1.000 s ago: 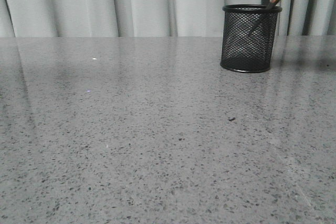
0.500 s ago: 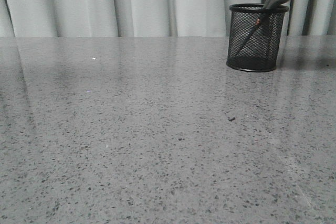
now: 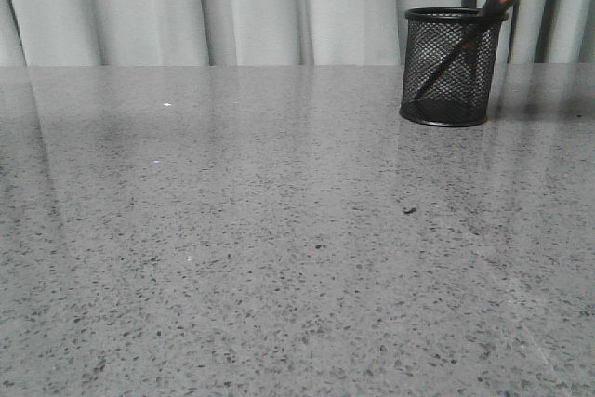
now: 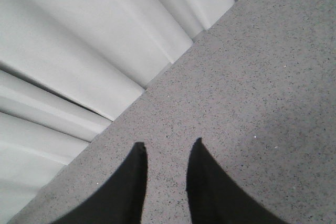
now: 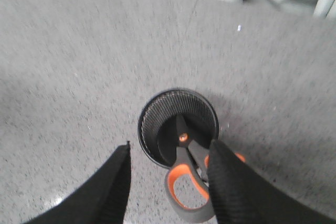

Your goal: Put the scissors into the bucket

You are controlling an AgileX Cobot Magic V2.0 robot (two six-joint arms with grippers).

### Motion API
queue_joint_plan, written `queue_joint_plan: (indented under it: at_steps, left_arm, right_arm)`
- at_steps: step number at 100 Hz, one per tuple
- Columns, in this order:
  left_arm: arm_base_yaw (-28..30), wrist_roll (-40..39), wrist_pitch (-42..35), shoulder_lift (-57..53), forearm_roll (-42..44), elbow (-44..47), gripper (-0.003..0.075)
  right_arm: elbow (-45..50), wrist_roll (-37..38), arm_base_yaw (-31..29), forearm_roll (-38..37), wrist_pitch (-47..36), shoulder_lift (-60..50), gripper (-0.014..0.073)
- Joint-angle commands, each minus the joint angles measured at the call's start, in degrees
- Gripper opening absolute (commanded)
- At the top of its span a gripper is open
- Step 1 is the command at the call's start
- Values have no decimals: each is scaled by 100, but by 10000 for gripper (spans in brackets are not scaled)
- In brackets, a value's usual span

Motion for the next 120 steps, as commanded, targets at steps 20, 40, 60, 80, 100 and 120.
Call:
queue_joint_plan:
  at_steps: [20, 40, 60, 80, 100, 120]
  left_arm:
    - [-2, -763, -394, -107, -140, -150, -21]
    - [-2, -974, -1328, -602, -304, 562, -21]
    - [-2, -1000, -3638, -1743, -961, 2626, -20]
    - [-15, -989, -5634, -3147, -1544, 5032, -20]
    - [-25, -989, -6338, -4765, -1544, 6912, -20]
    - [-25, -989, -6364, -6219, -1544, 8043, -20]
  right_arm:
    - [133, -62, -6, 425, -949, -902, -65]
    - [1992, -997, -6, 1158, -2626, -2111, -66]
    - [4535, -1900, -6, 1766, -5158, -3666, -70]
    - [6631, -1910, -6, 1766, -6262, -5056, -70]
    - [8033, -1910, -6, 1766, -6547, -6420, -70]
    - [8964, -1910, -6, 1766, -6556, -7186, -70]
